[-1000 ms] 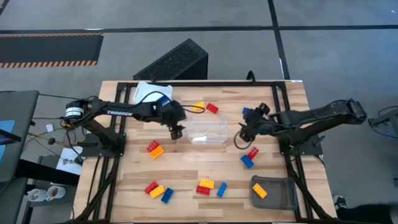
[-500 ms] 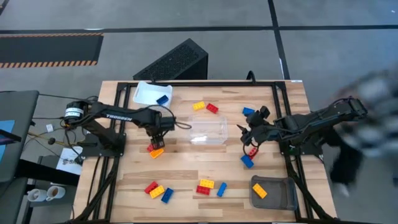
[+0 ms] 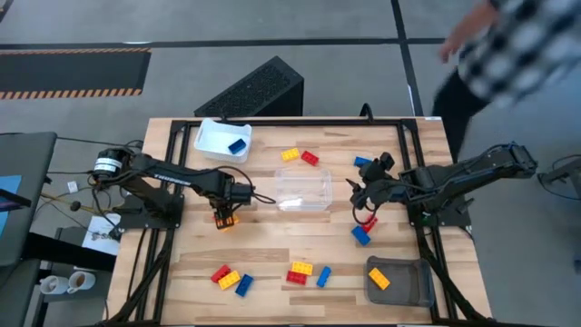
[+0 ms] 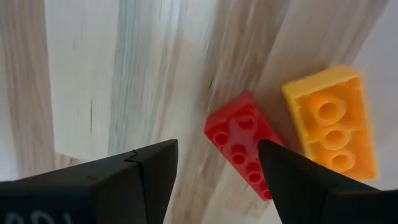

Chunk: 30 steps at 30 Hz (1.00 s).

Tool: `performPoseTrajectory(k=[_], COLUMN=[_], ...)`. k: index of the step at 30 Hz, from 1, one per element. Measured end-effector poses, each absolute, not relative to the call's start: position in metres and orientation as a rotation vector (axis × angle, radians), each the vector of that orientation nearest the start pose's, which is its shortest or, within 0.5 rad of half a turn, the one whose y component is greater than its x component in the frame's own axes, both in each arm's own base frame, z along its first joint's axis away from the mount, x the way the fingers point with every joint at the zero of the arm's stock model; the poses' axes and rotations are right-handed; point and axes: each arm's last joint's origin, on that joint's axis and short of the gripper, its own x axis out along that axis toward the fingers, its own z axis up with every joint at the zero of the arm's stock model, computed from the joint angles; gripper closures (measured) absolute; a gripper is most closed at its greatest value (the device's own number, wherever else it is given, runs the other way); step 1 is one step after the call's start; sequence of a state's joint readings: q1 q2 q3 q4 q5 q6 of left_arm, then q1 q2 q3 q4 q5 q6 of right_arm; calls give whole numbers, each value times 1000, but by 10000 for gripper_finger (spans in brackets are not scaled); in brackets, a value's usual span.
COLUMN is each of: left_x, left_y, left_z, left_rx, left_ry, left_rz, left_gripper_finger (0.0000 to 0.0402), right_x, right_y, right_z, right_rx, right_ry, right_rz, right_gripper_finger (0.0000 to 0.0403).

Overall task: Sort & place blocks by color
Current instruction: Put the red game piece into the transparent bin

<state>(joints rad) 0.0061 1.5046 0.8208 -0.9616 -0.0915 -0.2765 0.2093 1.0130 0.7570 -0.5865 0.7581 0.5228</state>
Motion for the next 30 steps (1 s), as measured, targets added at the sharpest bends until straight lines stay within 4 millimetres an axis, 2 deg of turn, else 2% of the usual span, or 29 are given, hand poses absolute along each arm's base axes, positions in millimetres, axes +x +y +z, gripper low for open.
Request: performPoseTrajectory(k=[4,8,14,22,26,30], left_x=[217,212,204,191,185,181], left_y=[9,15,23,26,26,24], left_z=[155,157,174,200,190,170], left_rx=[-160,-153,-125,-332,-362,-441], left_ry=[1634,1637,1527,1338,1369,1394], left_rz=[309,346,442,560,573,547], left_gripper_finger=[191,191,191,188,166,129], right_x=[191,191,192,193,193,193], right_y=[20,20,20,20,21,20], right_z=[257,257,257,258,258,258], right_rx=[89,89,90,99,99,99], right_ry=[593,593,592,576,575,576], right_rz=[-688,-689,-689,-687,-687,-687], right_gripper_finger=[101,101,101,101,101,101])
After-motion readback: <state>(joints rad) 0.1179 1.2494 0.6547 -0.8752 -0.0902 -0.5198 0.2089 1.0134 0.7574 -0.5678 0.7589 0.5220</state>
